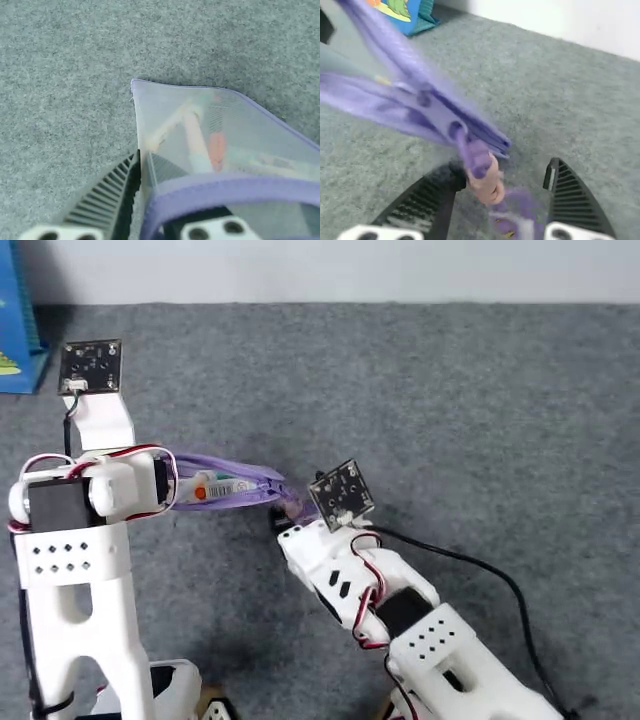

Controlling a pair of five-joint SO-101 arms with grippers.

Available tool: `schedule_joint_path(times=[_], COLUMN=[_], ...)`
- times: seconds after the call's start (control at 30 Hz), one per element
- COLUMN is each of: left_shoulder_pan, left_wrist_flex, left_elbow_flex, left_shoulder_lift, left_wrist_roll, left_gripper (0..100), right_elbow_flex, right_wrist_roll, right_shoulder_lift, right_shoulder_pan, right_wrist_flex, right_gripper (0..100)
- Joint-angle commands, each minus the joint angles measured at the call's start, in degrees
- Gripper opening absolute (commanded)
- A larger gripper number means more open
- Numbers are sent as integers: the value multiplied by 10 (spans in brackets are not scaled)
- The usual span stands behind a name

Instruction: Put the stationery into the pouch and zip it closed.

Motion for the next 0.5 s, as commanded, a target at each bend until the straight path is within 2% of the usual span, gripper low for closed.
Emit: schedule_joint_path(times=[0.0, 0.13, 0.2, 0.3, 0.4, 0.47], left_shoulder_pan=[-1, -1, -1, -1, -1, 2], left_wrist_flex=[-13, -13, -13, -13, -19, -33], left_elbow_flex=[-2, -2, -2, -2, -2, -5], left_shoulder_lift=[-11, -11, -11, -11, -11, -11], left_wrist_roll=[-4, -4, -4, -5, -6, -14], left_gripper=[13, 13, 13, 13, 15, 15], right_elbow_flex=[-10, -5, -1, 3, -1, -1], right_wrist_roll=[-4, -3, -3, -3, 0, 29], right_shoulder_lift=[2, -33, -62, -125, -203, -261], right_shoulder_pan=[15, 31, 37, 40, 40, 37], right_wrist_flex=[-18, -17, 2, 52, 137, 199], right_gripper=[180, 0, 27, 10, 8, 8])
